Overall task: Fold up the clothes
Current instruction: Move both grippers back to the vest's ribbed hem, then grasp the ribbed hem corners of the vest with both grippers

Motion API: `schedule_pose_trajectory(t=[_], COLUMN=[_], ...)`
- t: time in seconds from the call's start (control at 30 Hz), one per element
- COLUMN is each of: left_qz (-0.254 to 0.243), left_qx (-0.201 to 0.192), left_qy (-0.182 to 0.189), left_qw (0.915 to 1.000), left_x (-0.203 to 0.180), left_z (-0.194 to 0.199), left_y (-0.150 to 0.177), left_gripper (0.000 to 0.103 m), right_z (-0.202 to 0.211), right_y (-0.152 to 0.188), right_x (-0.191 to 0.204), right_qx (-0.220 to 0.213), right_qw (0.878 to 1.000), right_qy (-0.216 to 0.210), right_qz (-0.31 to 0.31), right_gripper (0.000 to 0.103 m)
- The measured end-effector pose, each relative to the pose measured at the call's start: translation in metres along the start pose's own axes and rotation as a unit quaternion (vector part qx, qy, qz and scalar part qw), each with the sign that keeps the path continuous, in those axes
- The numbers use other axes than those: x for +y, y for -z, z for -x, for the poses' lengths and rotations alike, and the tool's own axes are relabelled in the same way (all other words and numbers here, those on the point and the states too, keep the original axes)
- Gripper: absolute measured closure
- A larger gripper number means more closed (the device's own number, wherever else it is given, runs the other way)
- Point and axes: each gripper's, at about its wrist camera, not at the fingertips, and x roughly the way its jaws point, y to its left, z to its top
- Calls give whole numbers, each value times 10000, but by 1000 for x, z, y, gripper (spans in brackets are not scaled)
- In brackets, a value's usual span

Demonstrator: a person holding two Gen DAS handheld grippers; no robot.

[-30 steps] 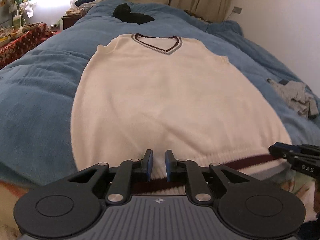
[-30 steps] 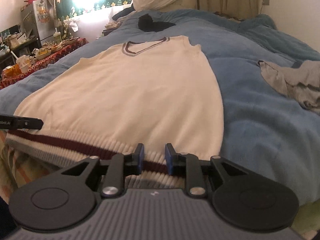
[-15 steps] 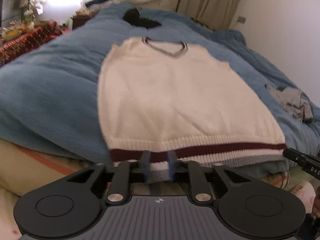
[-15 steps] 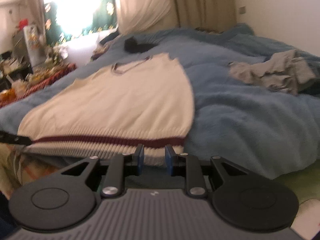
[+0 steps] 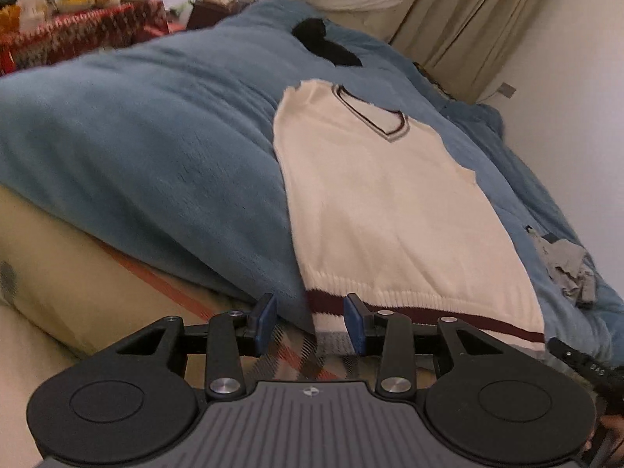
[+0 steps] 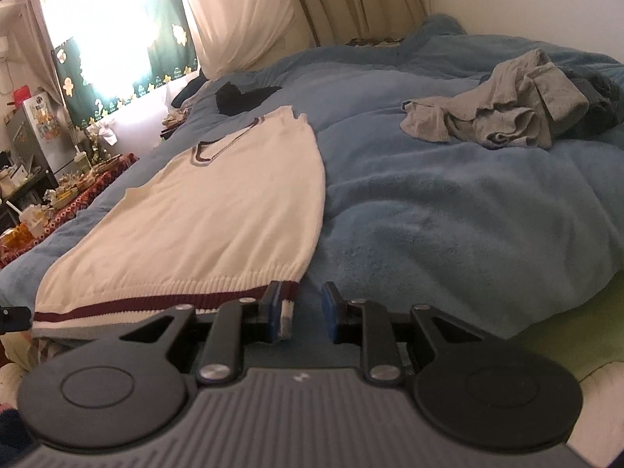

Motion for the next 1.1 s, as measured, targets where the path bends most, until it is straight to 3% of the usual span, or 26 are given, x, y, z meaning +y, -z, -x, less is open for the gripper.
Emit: schedule_pose_trajectory(t=[0.2, 0.3, 0.47, 0.7, 0.9, 1.1], left_qz=[288, 379, 28, 315, 468, 658], left_qx=[56, 168, 230, 119, 53, 128], left_qy=[227, 427, 748, 546, 572, 603], left_qw=[9993, 9982, 9969, 9979, 9973, 9959], left_x=[1, -2, -23, -17, -12, -4], left_z=[-16, -18, -13, -26, -29, -35], left_y=[-4, -5, -2, -7, -17, -21], left_gripper=[64, 69, 71, 72, 72, 72], right_z=[-4, -5, -5, -8, -25, -39], right_y=[0, 0, -3, -9, -8, -5], right_x=[-1, 1, 3, 6, 0, -3], right_qx=[52, 48, 17, -32, 322, 477], right_qw=[10000, 10000, 10000, 9999, 9983, 9919], right_qy=[-25, -13, -46, 2, -88, -661], right_qz=[-41, -10, -14, -97, -485, -969], right_gripper=[78, 78, 78, 78, 77, 70])
